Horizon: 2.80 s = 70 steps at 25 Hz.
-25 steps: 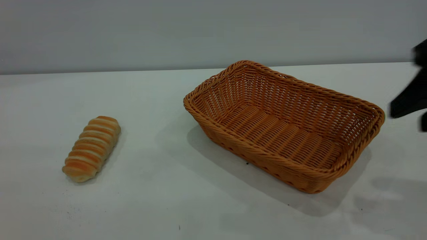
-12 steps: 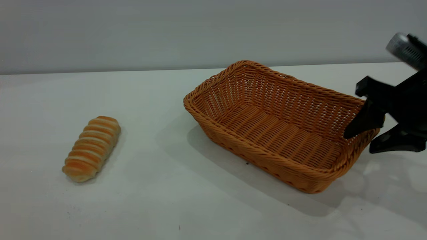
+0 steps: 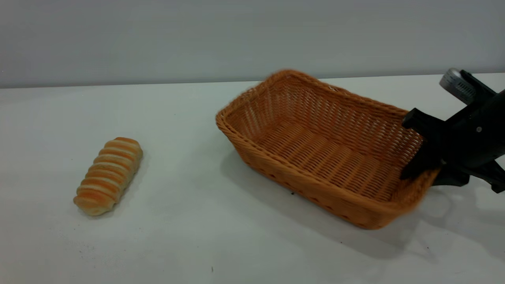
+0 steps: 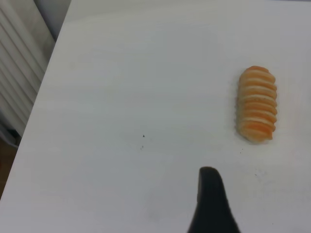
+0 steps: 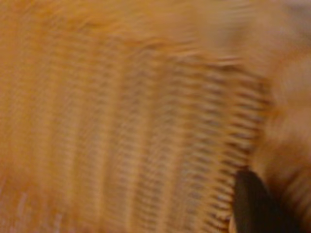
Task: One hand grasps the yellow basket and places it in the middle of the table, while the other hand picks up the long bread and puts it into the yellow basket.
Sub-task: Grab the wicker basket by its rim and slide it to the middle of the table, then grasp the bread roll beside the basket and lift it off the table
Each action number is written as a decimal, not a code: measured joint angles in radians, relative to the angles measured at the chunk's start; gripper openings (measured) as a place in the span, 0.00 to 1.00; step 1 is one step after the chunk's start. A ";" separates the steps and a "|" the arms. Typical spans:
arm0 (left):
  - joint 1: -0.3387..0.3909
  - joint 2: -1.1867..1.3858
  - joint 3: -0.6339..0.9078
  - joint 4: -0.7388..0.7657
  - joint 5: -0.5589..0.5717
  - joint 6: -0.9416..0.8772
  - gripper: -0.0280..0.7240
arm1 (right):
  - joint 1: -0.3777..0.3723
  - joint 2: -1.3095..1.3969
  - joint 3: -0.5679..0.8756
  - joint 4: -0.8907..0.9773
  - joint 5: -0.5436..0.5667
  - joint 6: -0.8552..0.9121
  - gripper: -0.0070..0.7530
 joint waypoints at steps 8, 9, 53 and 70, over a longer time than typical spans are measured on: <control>0.000 0.000 0.000 0.000 0.000 0.000 0.78 | 0.109 0.012 -0.123 -0.109 0.001 0.008 0.13; 0.000 0.000 0.000 0.000 0.000 0.000 0.78 | 0.143 0.018 -0.148 -0.139 -0.001 0.030 0.13; 0.000 0.778 -0.072 -0.111 -0.147 -0.026 0.78 | 0.041 -0.456 -0.181 -1.139 0.493 0.588 0.69; 0.000 1.624 -0.267 -0.147 -0.725 0.103 0.78 | 0.044 -0.580 -0.118 -1.403 0.505 0.794 0.68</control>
